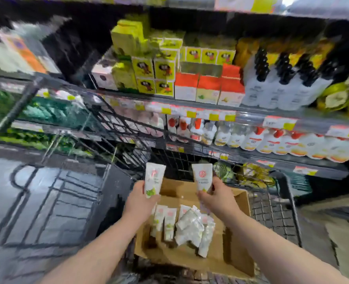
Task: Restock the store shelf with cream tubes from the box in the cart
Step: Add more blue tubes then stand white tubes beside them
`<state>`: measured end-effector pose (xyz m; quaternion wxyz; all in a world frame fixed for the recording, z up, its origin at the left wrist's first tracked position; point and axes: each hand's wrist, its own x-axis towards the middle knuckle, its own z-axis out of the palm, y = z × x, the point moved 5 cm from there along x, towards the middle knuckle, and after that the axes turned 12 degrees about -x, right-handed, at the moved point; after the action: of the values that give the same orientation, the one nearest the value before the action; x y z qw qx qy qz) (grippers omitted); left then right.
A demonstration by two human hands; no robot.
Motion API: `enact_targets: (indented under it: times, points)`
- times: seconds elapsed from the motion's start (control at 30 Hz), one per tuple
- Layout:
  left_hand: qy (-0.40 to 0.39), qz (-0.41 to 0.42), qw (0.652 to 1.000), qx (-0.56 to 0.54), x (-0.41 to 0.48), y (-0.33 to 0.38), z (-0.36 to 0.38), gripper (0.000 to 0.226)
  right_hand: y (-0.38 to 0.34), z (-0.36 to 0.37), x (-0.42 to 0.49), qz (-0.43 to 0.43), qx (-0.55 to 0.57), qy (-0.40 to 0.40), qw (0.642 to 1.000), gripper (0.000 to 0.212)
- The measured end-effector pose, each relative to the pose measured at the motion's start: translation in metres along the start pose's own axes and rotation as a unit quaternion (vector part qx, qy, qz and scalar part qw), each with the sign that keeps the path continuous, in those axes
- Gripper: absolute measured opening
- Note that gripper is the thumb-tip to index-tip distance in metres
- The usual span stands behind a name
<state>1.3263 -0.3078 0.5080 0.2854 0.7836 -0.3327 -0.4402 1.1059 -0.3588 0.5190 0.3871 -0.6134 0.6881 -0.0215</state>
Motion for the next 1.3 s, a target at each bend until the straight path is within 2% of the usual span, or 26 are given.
enact_targets:
  times: [0.23,0.33,0.4,0.47,0.57,0.7,0.9,1.0,1.07,1.13,1.2,1.3]
  points:
    - [0.114,0.08,0.988,-0.065,-0.06,0.062,-0.099,0.043,-0.123,-0.04,-0.039,-0.173,-0.02,0.016,0.985,0.03]
    - [0.15,0.107,0.978,-0.095,-0.082,0.082,-0.143,0.037,-0.173,-0.051,-0.06,-0.229,-0.005,0.024,0.973,0.029]
    - [0.185,0.127,0.971,-0.085,-0.096,0.094,-0.175,0.036,-0.206,-0.055,-0.074,-0.269,-0.005,0.026,0.963,0.03]
    - [0.223,0.138,0.963,-0.068,-0.11,0.101,-0.21,0.044,-0.238,-0.056,-0.089,-0.314,0.013,0.031,0.949,0.03]
    - [0.253,0.154,0.951,-0.087,-0.124,0.095,-0.262,0.046,-0.286,-0.045,-0.114,-0.354,-0.004,0.065,0.933,0.027]
    - [0.277,0.165,0.941,-0.102,-0.136,0.069,-0.338,0.046,-0.349,-0.012,-0.149,-0.39,-0.012,0.079,0.917,0.035]
    - [0.28,0.182,0.933,-0.134,-0.144,0.002,-0.458,0.05,-0.442,0.066,-0.206,-0.403,-0.013,0.095,0.91,0.025]
    - [0.281,0.196,0.931,-0.129,-0.154,-0.024,-0.514,0.05,-0.486,0.107,-0.233,-0.406,0.005,0.086,0.91,0.029]
    - [0.278,0.202,0.929,-0.138,-0.161,-0.038,-0.544,0.043,-0.51,0.128,-0.248,-0.399,0.014,0.081,0.913,0.036]
    - [0.282,0.209,0.925,-0.145,-0.167,-0.05,-0.57,0.035,-0.533,0.145,-0.261,-0.399,0.003,0.074,0.914,0.035]
    - [0.283,0.218,0.922,-0.15,-0.17,-0.057,-0.59,0.035,-0.555,0.157,-0.27,-0.411,-0.003,0.072,0.909,0.027]
    - [0.285,0.224,0.917,-0.166,-0.163,-0.067,-0.619,0.037,-0.588,0.169,-0.274,-0.431,0.005,0.074,0.899,0.031]
